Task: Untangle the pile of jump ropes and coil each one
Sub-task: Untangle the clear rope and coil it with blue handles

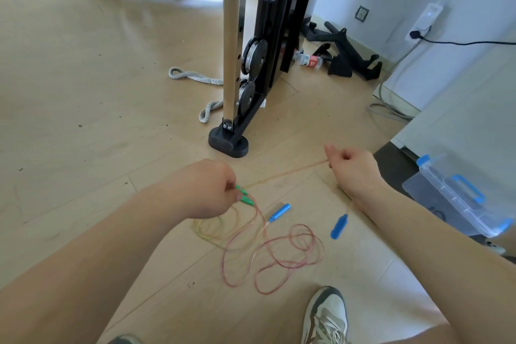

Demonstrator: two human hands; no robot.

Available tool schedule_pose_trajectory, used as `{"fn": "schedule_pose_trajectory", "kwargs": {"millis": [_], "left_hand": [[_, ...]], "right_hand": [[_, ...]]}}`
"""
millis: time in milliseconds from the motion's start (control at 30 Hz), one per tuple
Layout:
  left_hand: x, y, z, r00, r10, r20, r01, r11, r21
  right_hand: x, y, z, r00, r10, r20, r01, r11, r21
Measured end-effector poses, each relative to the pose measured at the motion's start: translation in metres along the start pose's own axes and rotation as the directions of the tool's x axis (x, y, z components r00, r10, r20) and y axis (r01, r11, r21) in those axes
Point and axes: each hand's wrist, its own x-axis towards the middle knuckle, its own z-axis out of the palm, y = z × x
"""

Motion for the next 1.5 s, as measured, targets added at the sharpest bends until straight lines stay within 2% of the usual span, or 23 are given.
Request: {"fn": "schedule_pose_trajectory", "kwargs": {"millis": [33,67,133,200,267,300,400,433,567,633,700,767,867,900,1000,1033,1100,1133,1200,1367,1400,1433,1500], "left_hand": [[0.000,0.000,0.000,1.000,0.003,-0.005,-0.003,0.997,-0.075],[-0.003,0.003,0.000,1.000,0.016,-0.017,-0.020,0.974,-0.224],[-0.009,0.018,-0.001,0.995,0.062,-0.074,-0.089,0.884,-0.460],[-0.008,0.026,-0.002,0.980,0.075,-0.183,-0.160,0.845,-0.511],[-0.002,0.021,-0.002,0.948,0.006,-0.320,-0.167,0.861,-0.479],[0.002,0.015,-0.004,0.935,-0.044,-0.352,-0.126,0.887,-0.444],[0.005,-0.001,-0.005,0.946,-0.123,-0.301,0.040,0.963,-0.268],[0.003,-0.001,-0.004,0.957,-0.094,-0.274,0.025,0.970,-0.244],[-0.009,0.024,0.008,0.963,0.170,-0.208,-0.235,0.910,-0.343],[-0.008,0.031,0.012,0.961,0.218,-0.169,-0.270,0.865,-0.423],[-0.008,0.031,0.008,0.957,0.189,-0.221,-0.275,0.834,-0.477],[-0.007,0.029,0.002,0.931,0.123,-0.345,-0.302,0.791,-0.532],[-0.002,0.022,-0.008,0.867,-0.105,-0.487,-0.301,0.668,-0.680],[0.002,0.018,-0.009,0.851,-0.153,-0.502,-0.286,0.667,-0.688],[0.010,0.007,-0.003,0.845,-0.127,-0.520,-0.187,0.840,-0.509],[0.012,0.005,0.001,0.866,-0.101,-0.490,-0.128,0.902,-0.412],[0.014,0.007,0.013,0.938,-0.059,-0.342,-0.004,0.984,-0.180],[0.013,0.010,0.020,0.966,-0.034,-0.255,0.009,0.995,-0.096],[0.011,0.021,0.034,0.989,0.065,-0.136,-0.075,0.995,-0.065],[-0.004,0.045,0.044,0.954,0.266,-0.135,-0.274,0.961,-0.040],[-0.007,0.047,0.041,0.948,0.289,-0.134,-0.299,0.952,-0.061],[-0.010,0.047,0.038,0.942,0.308,-0.133,-0.323,0.940,-0.112],[-0.012,0.046,0.029,0.933,0.321,-0.162,-0.355,0.895,-0.271]], "right_hand": [[0.002,0.007,0.001,0.999,0.008,0.037,-0.004,0.995,-0.102],[0.002,0.011,0.003,0.993,0.017,0.120,0.002,0.987,-0.158],[-0.004,0.011,0.008,0.929,0.053,0.366,-0.028,0.997,-0.075],[-0.011,0.001,0.010,0.813,0.024,0.582,-0.064,0.997,0.049],[-0.015,-0.008,0.009,0.740,-0.053,0.671,-0.045,0.991,0.128],[-0.017,-0.012,0.008,0.737,-0.089,0.670,-0.035,0.985,0.170],[-0.025,-0.025,0.003,0.785,-0.171,0.595,0.015,0.966,0.259],[-0.029,-0.030,0.001,0.778,-0.207,0.593,0.038,0.958,0.284],[-0.048,-0.049,0.002,0.691,-0.310,0.653,0.051,0.922,0.384],[-0.052,-0.055,0.004,0.684,-0.315,0.658,0.040,0.917,0.397],[-0.049,-0.053,0.005,0.706,-0.293,0.645,0.017,0.917,0.398],[-0.044,-0.047,0.004,0.722,-0.265,0.639,-0.001,0.923,0.384],[-0.040,-0.036,0.003,0.705,-0.242,0.667,-0.039,0.926,0.376],[-0.040,-0.034,0.002,0.695,-0.238,0.678,-0.055,0.923,0.381],[-0.042,-0.036,-0.002,0.651,-0.247,0.718,-0.109,0.906,0.410],[-0.043,-0.038,-0.002,0.633,-0.257,0.731,-0.149,0.886,0.440],[-0.046,-0.043,-0.004,0.619,-0.300,0.726,-0.243,0.806,0.540],[-0.046,-0.046,-0.005,0.634,-0.322,0.703,-0.274,0.756,0.594],[-0.047,-0.050,-0.005,0.691,-0.324,0.646,-0.309,0.676,0.669],[-0.042,-0.045,0.006,0.795,-0.261,0.548,-0.327,0.576,0.749],[-0.039,-0.041,0.008,0.826,-0.243,0.508,-0.284,0.600,0.748],[-0.036,-0.036,0.010,0.860,-0.237,0.453,-0.190,0.675,0.713],[-0.035,-0.028,0.009,0.889,-0.293,0.352,0.075,0.850,0.521]]}}
